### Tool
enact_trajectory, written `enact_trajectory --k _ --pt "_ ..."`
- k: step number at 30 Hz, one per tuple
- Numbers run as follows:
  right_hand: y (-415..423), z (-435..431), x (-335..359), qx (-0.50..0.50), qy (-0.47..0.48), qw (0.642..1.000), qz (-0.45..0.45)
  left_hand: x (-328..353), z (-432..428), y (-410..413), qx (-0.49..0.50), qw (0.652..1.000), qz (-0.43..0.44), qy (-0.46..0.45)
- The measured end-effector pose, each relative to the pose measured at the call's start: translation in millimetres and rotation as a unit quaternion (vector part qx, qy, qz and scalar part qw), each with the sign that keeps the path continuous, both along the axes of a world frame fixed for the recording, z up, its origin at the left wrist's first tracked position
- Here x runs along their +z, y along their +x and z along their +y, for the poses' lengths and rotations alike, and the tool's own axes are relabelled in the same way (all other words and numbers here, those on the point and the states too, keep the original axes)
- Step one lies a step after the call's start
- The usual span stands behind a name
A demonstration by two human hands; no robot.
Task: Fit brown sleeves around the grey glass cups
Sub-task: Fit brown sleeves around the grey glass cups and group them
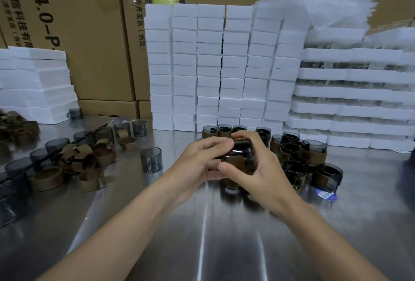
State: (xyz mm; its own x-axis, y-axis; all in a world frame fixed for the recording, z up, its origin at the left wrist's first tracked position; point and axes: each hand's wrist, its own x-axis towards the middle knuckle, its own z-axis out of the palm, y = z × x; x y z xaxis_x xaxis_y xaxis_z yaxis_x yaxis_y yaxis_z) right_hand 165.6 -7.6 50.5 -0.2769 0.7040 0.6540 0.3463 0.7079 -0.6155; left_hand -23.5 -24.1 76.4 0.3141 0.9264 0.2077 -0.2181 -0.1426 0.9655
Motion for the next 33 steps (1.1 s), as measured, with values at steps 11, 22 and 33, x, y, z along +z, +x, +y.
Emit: enact_trajectory --k 11,22,33 --pt "-2.1 -3.5 -4.5 -0.117 -0.03 0.99 -0.076 -12.3 -1.1 16.3 0.018 0.978 0.027 -0.207" --pt "-12.0 -8.3 -9.1 -0.122 0.031 0.99 -0.056 -16.2 -3.5 21.0 0.003 0.968 0.01 -0.249" --pt "-9.1 -7.9 -2.6 -0.121 0.018 0.989 -0.086 -20.2 -2.9 18.3 -0.042 0.97 -0.009 -0.238"
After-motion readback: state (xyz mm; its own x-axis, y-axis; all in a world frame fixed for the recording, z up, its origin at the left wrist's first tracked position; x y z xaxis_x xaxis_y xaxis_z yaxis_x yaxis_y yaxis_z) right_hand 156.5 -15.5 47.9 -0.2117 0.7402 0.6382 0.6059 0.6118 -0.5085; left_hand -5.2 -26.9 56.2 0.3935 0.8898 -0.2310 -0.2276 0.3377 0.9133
